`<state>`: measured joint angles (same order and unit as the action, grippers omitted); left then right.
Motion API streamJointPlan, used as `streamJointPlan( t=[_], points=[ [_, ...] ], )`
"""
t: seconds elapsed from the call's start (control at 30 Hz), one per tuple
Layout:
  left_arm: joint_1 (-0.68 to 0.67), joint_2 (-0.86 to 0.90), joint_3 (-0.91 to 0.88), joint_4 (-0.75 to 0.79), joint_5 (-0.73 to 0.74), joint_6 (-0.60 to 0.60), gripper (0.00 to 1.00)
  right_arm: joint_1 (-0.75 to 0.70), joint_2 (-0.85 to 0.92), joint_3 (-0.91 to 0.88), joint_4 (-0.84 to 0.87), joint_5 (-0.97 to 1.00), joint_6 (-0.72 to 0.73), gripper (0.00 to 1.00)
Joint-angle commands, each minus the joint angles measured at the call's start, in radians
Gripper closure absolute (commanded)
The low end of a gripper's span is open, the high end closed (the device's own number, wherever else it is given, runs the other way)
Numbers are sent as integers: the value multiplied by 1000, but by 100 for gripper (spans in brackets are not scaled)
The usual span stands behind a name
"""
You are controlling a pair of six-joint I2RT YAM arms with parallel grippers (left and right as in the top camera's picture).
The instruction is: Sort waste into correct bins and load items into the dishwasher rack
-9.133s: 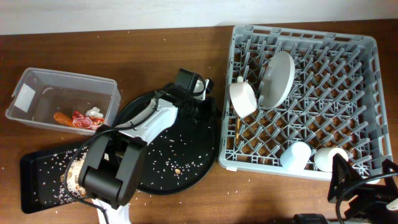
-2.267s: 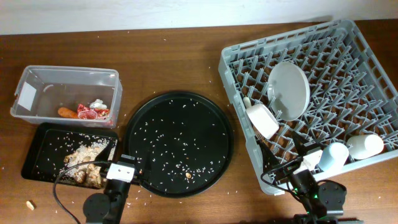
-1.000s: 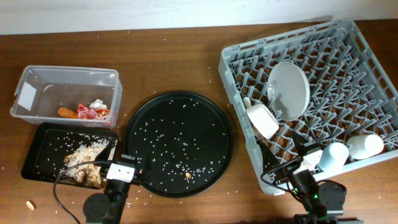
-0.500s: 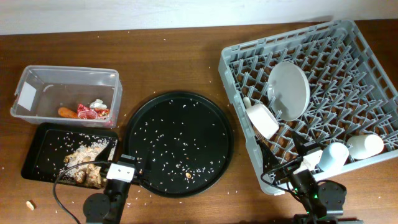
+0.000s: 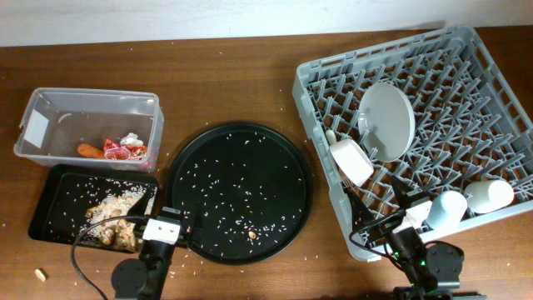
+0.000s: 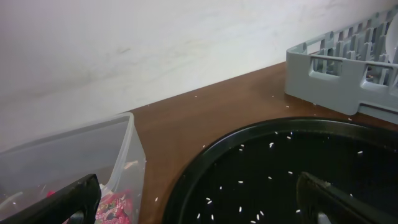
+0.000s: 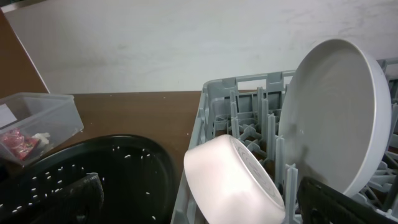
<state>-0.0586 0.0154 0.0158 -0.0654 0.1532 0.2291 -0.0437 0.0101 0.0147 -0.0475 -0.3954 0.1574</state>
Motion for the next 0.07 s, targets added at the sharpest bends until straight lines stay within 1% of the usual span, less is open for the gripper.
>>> streamJointPlan(
  t=[0.0, 0.03],
  points=[
    [5, -10, -7, 1, 5, 12, 0, -3, -6, -9, 0, -13, 0, 1],
    [5, -10, -7, 1, 5, 12, 1, -3, -6, -9, 0, -13, 0, 1]
  ],
)
